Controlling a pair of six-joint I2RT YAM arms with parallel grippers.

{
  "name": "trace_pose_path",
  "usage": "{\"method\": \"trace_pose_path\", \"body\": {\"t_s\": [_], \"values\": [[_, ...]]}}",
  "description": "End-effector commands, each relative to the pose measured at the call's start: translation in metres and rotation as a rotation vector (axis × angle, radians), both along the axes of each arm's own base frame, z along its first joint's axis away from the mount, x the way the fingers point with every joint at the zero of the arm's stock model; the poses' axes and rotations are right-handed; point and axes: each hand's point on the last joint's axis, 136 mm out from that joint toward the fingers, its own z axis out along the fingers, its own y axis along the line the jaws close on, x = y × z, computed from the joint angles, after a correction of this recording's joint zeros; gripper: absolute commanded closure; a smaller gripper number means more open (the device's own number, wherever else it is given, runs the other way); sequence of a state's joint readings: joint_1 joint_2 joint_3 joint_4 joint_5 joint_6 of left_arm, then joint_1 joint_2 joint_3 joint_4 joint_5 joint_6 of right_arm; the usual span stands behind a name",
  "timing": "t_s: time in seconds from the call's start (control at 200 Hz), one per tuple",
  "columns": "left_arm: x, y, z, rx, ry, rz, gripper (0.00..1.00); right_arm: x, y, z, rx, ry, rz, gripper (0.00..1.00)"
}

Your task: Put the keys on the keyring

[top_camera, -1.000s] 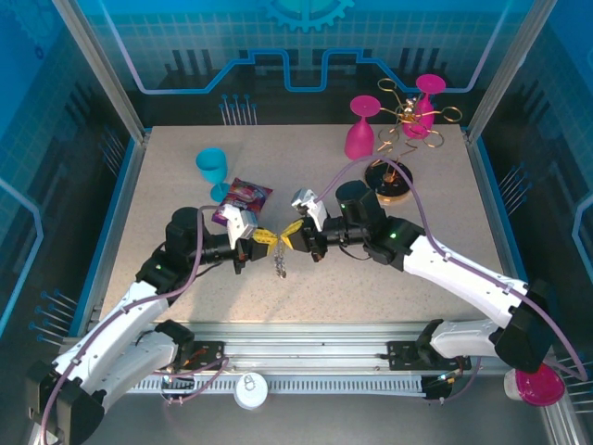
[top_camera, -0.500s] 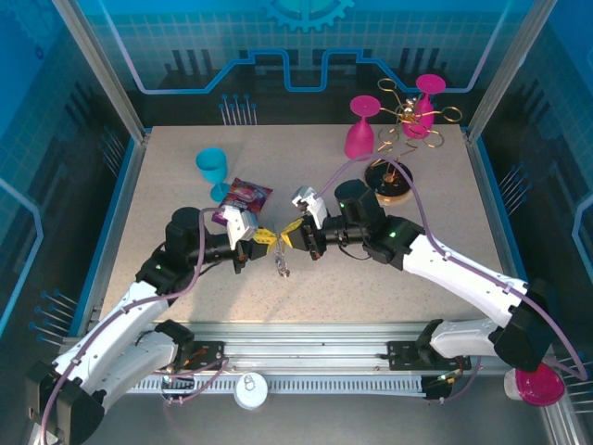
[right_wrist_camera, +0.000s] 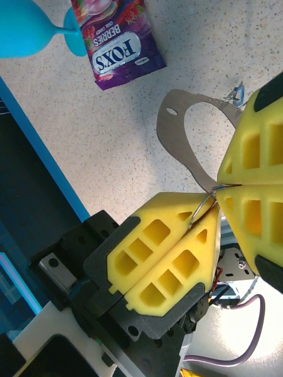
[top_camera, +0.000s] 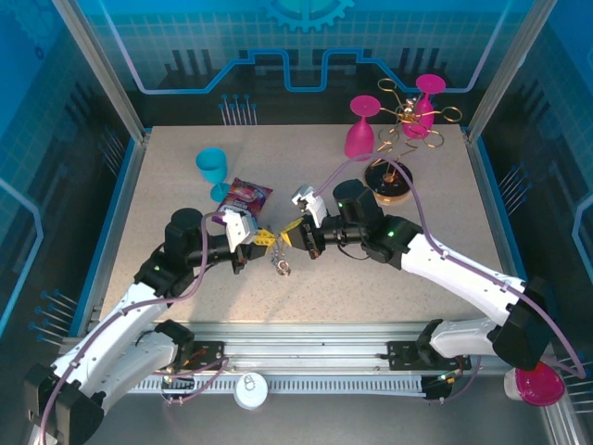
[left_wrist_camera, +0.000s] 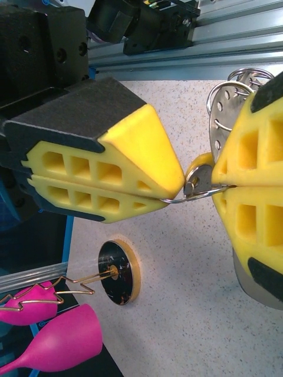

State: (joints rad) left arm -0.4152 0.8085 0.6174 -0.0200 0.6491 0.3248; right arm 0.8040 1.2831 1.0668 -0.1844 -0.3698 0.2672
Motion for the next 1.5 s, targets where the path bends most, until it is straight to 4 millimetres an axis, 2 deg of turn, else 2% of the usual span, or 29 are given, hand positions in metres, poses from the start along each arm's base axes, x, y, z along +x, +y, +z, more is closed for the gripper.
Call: {"method": "trace_pose_path", "body": {"t_s": [0.0, 0.18, 0.32, 0.49, 0.635, 0.776, 0.891, 1.011, 1.226, 1.371, 1.491], "values": [[-0.013, -0.004, 0.026, -0.054, -0.127, -0.07, 1.0, 0.017, -0.004, -0.004, -0.03, 0.012, -0.078, 1.0], [-0.007, -0.003, 0.03, -0.074, -0.149, -0.034, 1.0, 0.015, -0.003, -0.003, -0.015, 0.04, -0.073, 1.0], [-0.002, -0.001, 0.035, -0.101, -0.162, -0.002, 1.0, 0.016, -0.009, -0.01, -0.031, 0.071, -0.11, 0.74], [0.002, 0.001, 0.038, -0.137, -0.157, 0.028, 1.0, 0.016, -0.023, -0.017, -0.074, 0.093, -0.151, 0.65], [0.001, 0.0, 0.039, -0.157, -0.133, 0.028, 1.0, 0.017, -0.032, -0.002, -0.044, 0.038, -0.173, 0.63], [-0.002, -0.003, 0.042, -0.192, -0.083, 0.007, 1.0, 0.017, -0.045, 0.019, -0.034, -0.125, -0.167, 0.62], [-0.006, -0.008, 0.048, -0.241, -0.022, -0.044, 1.0, 0.002, -0.041, 0.033, 0.005, -0.29, -0.04, 0.62], [-0.013, -0.013, 0.054, -0.269, 0.024, -0.104, 1.0, -0.012, -0.034, 0.036, 0.004, -0.398, 0.08, 0.63], [-0.014, -0.015, 0.061, -0.278, 0.029, -0.122, 1.0, -0.024, -0.02, 0.029, 0.001, -0.431, 0.185, 0.62], [-0.009, -0.014, 0.061, -0.278, 0.024, -0.098, 1.0, -0.027, -0.011, 0.02, 0.001, -0.419, 0.202, 0.6], [-0.007, -0.013, 0.062, -0.283, 0.02, -0.083, 1.0, -0.021, -0.007, 0.015, -0.012, -0.421, 0.173, 0.61]]}}
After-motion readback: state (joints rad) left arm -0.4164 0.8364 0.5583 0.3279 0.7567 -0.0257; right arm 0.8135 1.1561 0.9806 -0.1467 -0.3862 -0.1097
